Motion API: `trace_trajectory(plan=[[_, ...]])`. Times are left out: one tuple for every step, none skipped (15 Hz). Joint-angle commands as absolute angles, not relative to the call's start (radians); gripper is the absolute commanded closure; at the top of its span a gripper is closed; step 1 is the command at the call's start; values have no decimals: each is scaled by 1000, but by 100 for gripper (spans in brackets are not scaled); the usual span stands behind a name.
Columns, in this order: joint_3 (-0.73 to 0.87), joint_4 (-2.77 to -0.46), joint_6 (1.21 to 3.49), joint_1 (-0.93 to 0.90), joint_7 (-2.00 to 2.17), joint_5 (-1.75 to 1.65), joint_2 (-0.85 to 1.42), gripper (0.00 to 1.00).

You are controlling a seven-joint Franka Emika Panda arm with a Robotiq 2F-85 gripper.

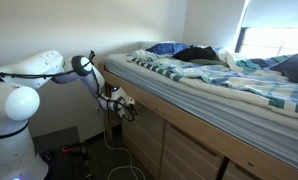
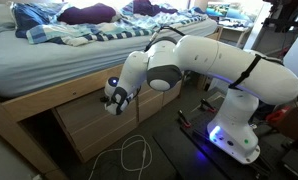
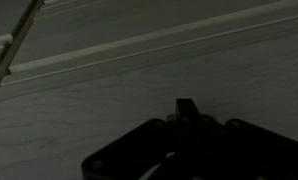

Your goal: Close the top left drawer

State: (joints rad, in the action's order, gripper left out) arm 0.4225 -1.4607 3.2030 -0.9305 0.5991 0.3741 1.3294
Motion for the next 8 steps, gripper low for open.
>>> trace_trajectory(plan=[[406, -1413, 3171, -907, 560, 357, 1321, 100], [392, -1435, 3153, -907, 542, 346, 1301, 100], [365, -1452, 3138, -898, 512, 327, 1280, 95], [340, -1464, 3118, -889, 489, 316, 1263, 74], [309, -1483, 3093, -877, 461, 304, 1239, 70], [240, -1499, 3082, -837, 413, 279, 1206, 69], [211, -1530, 3042, -827, 394, 265, 1175, 62], [190, -1557, 3006, -819, 379, 249, 1150, 55]])
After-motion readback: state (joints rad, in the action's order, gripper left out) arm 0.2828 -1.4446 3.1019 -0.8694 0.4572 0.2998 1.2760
